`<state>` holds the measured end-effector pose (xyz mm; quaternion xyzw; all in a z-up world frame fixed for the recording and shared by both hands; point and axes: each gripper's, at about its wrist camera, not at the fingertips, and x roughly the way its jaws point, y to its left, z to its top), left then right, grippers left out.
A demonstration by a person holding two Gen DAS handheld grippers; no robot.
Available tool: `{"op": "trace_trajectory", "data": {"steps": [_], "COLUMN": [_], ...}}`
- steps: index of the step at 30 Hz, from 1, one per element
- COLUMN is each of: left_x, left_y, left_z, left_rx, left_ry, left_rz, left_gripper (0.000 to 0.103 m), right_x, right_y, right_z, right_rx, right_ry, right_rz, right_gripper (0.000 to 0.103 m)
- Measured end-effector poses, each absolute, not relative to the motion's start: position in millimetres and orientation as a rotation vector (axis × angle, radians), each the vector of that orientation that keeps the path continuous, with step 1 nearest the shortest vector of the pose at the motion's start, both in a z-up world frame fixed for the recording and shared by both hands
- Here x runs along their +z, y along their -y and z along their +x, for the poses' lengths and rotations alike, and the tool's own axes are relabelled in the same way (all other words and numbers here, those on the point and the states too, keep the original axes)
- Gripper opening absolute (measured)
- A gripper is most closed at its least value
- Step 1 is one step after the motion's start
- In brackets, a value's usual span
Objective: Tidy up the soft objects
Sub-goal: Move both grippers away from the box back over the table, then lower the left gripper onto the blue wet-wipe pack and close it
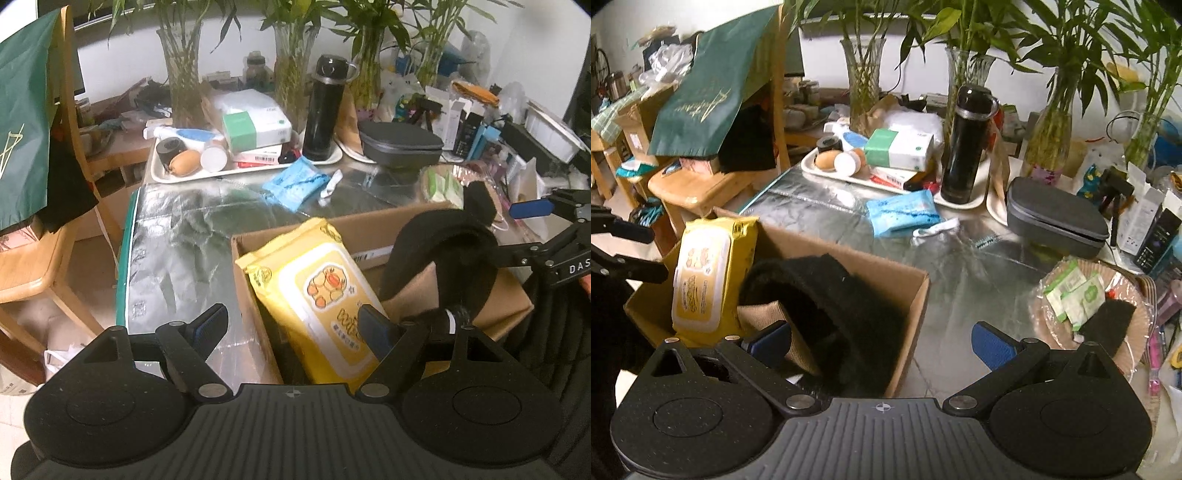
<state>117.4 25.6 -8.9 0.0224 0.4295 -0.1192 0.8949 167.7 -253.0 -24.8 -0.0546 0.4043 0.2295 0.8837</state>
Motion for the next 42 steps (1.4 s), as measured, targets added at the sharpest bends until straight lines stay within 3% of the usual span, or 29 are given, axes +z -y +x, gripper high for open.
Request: {"op": "trace_trajectory", "data": {"steps": [23, 42], "left_x": [24, -6], "left_y": [-32, -49], "left_z": [170, 230], "left_rx": [-0.304, -0.3], "left_ry": [-0.664, -0.636], "left_rz": [-0.003, 0.022], "left_gripper": [0.077, 0.077], "right_x": [-27, -76], "right_y": [280, 278], "right_z": [238, 300], "right_rx": [0.339, 0.316], "right_ry": [-0.731, -0.707], "right_rz": [0.02, 0.019], "right_gripper": [0.103, 0.103]}}
